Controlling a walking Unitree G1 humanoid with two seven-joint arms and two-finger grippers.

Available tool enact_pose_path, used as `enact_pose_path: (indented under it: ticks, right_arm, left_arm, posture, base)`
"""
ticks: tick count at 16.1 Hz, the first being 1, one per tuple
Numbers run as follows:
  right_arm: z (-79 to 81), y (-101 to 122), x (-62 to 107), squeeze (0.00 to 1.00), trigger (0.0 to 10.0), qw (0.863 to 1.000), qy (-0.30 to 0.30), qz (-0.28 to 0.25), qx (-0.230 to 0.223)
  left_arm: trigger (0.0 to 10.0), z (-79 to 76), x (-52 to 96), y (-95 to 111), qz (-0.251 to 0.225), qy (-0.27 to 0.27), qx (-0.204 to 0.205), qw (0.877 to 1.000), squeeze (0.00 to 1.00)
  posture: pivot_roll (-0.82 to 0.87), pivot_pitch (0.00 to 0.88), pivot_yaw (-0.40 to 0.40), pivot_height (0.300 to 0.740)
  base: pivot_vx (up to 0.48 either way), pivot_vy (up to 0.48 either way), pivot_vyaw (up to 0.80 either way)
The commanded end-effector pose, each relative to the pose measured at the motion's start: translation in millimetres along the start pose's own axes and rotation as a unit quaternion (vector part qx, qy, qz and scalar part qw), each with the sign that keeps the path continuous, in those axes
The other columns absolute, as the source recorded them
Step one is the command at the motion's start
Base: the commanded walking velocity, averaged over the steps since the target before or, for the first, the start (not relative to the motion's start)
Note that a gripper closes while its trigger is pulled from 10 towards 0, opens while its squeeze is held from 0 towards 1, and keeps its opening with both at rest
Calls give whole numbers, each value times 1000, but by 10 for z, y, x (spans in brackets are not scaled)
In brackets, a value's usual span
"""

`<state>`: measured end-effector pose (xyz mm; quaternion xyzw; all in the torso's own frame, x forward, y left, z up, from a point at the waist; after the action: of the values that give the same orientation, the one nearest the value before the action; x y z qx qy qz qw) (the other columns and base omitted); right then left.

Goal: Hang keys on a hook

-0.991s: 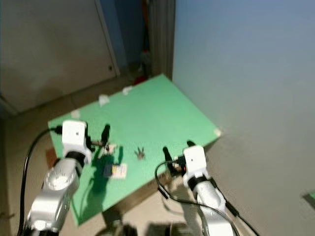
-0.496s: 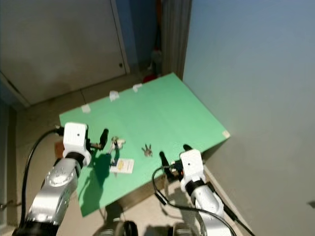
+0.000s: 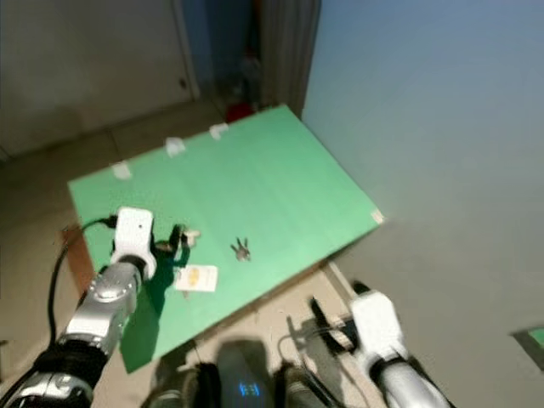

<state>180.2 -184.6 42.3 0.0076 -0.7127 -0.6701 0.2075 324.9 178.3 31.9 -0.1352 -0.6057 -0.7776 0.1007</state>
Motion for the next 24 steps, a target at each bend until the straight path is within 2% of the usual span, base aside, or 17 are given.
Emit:
enact_pose_path:
  ticks: [1,3,4,7,10,11,12,13,15,16,17,20,21,23,24]
  right_arm:
    - [-34,37,122,0,10000,1000,-6,6,-4]
    - [-61,75,273,0,10000,1000,-13,17,0]
    - [-87,89,347,0,10000,1000,-20,22,2]
    - [-123,79,446,0,10000,999,-33,35,-2]
    - [-96,90,439,0,10000,998,-31,45,-7]
    - [-90,101,424,0,10000,999,-29,45,-8]
    - [-100,106,417,0,10000,999,-29,45,-9]
    - [-106,98,403,0,10000,999,-27,46,-9]
    - [-97,93,374,0,10000,999,-22,47,-9]
    - [-88,98,344,0,10000,999,-18,47,-10]
    - [-77,101,312,0,10000,999,-15,46,-11]
    - [-59,96,281,0,10000,999,-7,47,-11]
    - [-57,87,278,0,10000,999,-5,48,-11]
    - [-50,87,274,0,10000,999,-4,49,-11]
    - [-44,88,273,0,10000,999,-1,50,-11]
  left_arm:
    - [10000,-96,-8,-107,20,-9,25,999,0]
    - [10000,-217,-30,-143,33,-22,33,999,0]
    - [10000,-287,-27,-174,42,-26,23,999,0]
    - [10000,-248,-12,-241,59,9,17,998,0]
    - [10000,-252,-24,-219,54,14,11,998,0]
    - [10000,-210,-9,-223,56,29,10,998,0]
    - [10000,-175,21,-189,42,45,11,998,0]
    - [10000,-144,65,-14,-25,61,-5,998,0]
    - [10000,-139,88,126,-74,63,-15,995,0]
    - [10000,-114,98,135,-76,69,-4,995,0]
    - [10000,-100,126,64,-57,72,7,996,0]
    - [10000,-194,260,-106,-25,61,31,997,0]
    - [10000,-303,369,-214,-4,52,55,997,0]
    - [10000,-388,440,-279,10,46,59,997,0]
    - [10000,-382,463,-328,21,58,45,997,0]
  posture:
    - [-358,359,-31,740]
    - [-396,393,-39,740]
    - [-415,408,-45,740]
    - [-415,428,-37,740]
    - [-413,425,-39,740]
    - [-411,420,-41,740]
    - [-403,416,-41,740]
    - [-393,411,-44,740]
    - [-380,401,-46,740]
    - [-372,397,-45,740]
    - [-362,394,-47,740]
    - [-349,393,-49,740]
    - [-348,394,-51,740]
    - [-346,395,-53,740]
    - [-347,396,-54,740]
  base:
    - [0,0,0]
    - [0,0,0]
    - [0,0,0]
    - [0,0,0]
    - [0,0,0]
    - [0,0,0]
    - [0,0,0]
    - [0,0,0]
    - [0,0,0]
    - [0,0,0]
    - [0,0,0]
    - [0,0,0]
    - [0,0,0]
    - [0,0,0]
    - [0,0,0]
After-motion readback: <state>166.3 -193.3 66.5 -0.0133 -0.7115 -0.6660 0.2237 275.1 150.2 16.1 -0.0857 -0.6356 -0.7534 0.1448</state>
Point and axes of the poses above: a point about 5 cm out from each wrist's last joint towards the gripper, its own x axis pointing back from the gripper into the wrist, its own y axis along the axis of the wrist's last joint, z = x × y, the point moved 2 cm from there along -x, pointing out of the wrist towards the gripper, and after that the axes turned 6 degrees about -x, right-handed, at the moved point
